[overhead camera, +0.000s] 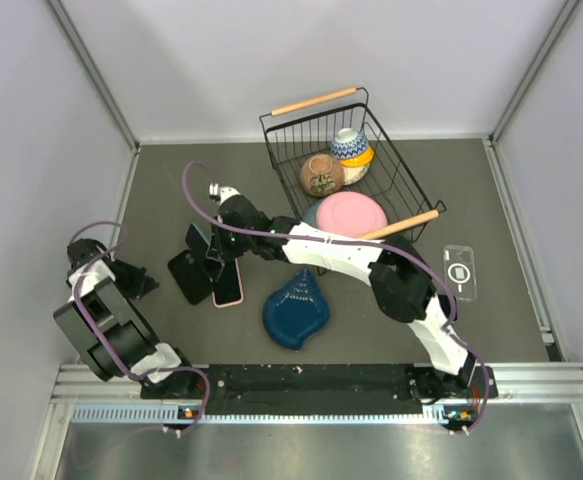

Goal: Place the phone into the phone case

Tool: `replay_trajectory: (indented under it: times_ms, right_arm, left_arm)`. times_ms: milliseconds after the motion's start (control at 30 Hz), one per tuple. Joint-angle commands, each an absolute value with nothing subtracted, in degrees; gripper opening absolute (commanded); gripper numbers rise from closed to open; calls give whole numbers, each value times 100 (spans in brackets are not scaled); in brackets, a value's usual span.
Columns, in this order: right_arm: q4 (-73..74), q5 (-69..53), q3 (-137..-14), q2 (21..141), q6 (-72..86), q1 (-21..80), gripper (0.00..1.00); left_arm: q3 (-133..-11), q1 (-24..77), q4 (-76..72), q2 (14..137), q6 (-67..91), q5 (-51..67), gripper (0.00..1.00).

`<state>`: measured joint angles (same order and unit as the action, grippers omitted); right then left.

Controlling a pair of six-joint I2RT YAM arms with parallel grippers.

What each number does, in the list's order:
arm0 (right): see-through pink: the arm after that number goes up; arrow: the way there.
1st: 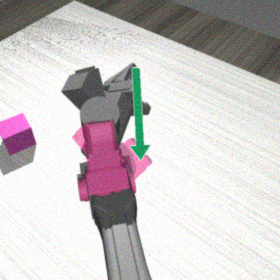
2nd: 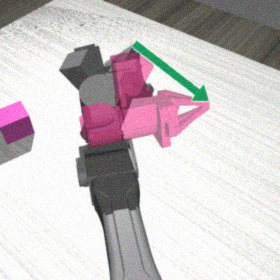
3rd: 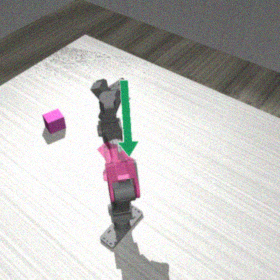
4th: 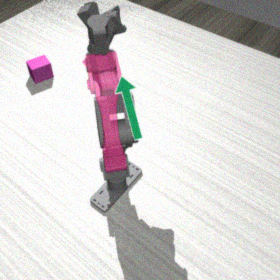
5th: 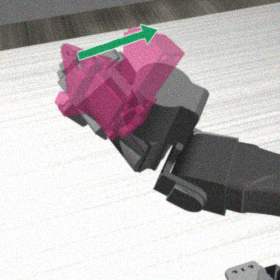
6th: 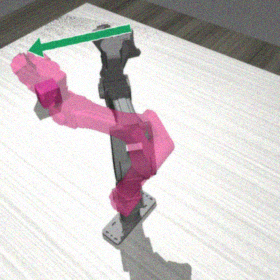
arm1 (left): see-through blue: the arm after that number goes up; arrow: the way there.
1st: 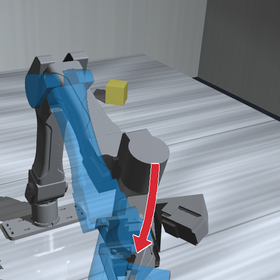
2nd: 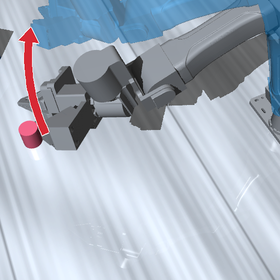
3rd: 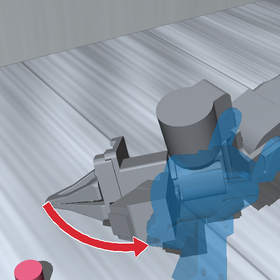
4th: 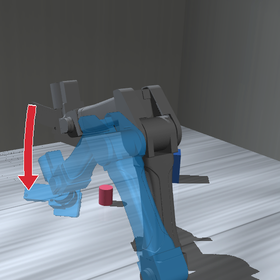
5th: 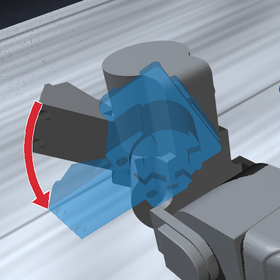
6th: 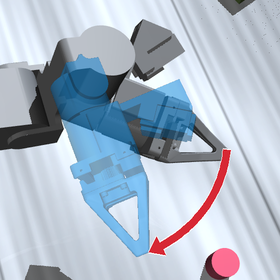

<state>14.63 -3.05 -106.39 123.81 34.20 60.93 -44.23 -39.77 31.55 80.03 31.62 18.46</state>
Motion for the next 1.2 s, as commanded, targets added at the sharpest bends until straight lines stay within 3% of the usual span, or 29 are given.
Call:
replay_trajectory:
  times_ms: [0, 633, 1167]
  right_arm:
    - [1195, -281, -11267, 12717, 3700, 6205, 0]
    - [835, -870, -12216, 14089, 4394, 6214, 0]
    - [589, -1239, -12111, 14458, 4816, 6302, 0]
  left_arm:
    - [-4219, -4069, 2549, 8287, 3226, 2258, 0]
    - [-4158, -4034, 2443, 9088, 3041, 2646, 0]
    - [-4263, -3938, 2391, 9343, 2979, 2839, 0]
